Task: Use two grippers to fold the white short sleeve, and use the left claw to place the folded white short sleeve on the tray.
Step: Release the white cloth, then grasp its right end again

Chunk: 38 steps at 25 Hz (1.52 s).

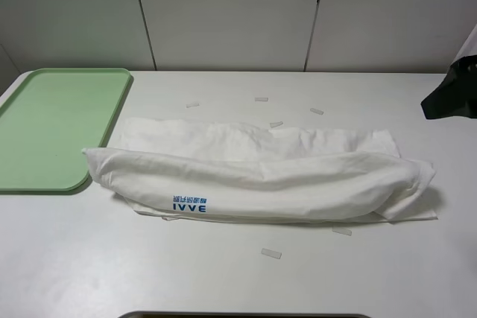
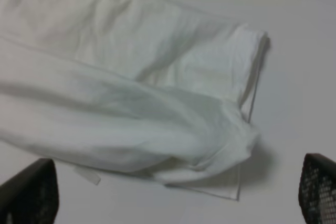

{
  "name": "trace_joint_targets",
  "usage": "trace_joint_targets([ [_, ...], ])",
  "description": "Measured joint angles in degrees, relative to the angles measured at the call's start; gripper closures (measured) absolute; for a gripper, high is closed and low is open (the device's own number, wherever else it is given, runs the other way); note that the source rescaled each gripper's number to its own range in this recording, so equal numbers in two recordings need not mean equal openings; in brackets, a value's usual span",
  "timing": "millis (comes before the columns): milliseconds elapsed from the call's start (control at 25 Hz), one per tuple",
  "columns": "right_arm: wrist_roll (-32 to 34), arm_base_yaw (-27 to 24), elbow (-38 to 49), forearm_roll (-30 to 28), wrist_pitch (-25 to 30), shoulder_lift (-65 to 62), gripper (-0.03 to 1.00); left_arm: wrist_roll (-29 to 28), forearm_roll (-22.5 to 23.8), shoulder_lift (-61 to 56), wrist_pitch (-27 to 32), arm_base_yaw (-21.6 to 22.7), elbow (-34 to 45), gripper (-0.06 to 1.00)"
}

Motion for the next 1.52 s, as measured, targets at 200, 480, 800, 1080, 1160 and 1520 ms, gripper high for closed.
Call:
trace_joint_targets([
  [200, 4.9, 0.0, 0.0, -2.6, -0.3, 6.5, -0.03, 0.0, 0.0, 0.0, 0.0, 2.5, 0.0, 0.0],
  [480, 8.0, 0.0, 0.0, -6.5, -3.3, 18.2, -0.03, 0.0, 0.0, 0.0, 0.0, 11.4, 0.0, 0.0],
  [800, 8.5, 0.0, 0.0, -7.5, -9.7, 31.5, -0.03, 0.0, 0.0, 0.0, 0.0, 20.1, 0.0, 0.0],
  [1080, 8.9, 0.0, -0.1, -10.9, -16.3, 41.9, -0.03, 0.0, 0.0, 0.0, 0.0, 20.5, 0.0, 0.0],
  [1160, 8.9, -0.5, -0.1, -10.9, -18.0, 43.8, -0.03, 0.0, 0.0, 0.0, 0.0, 20.5, 0.0, 0.0],
  [1520, 7.6, -5.7, -0.2, -8.5, -22.3, 48.8, -0.03, 0.0, 0.1, 0.0, -0.1, 20.5, 0.0, 0.0],
])
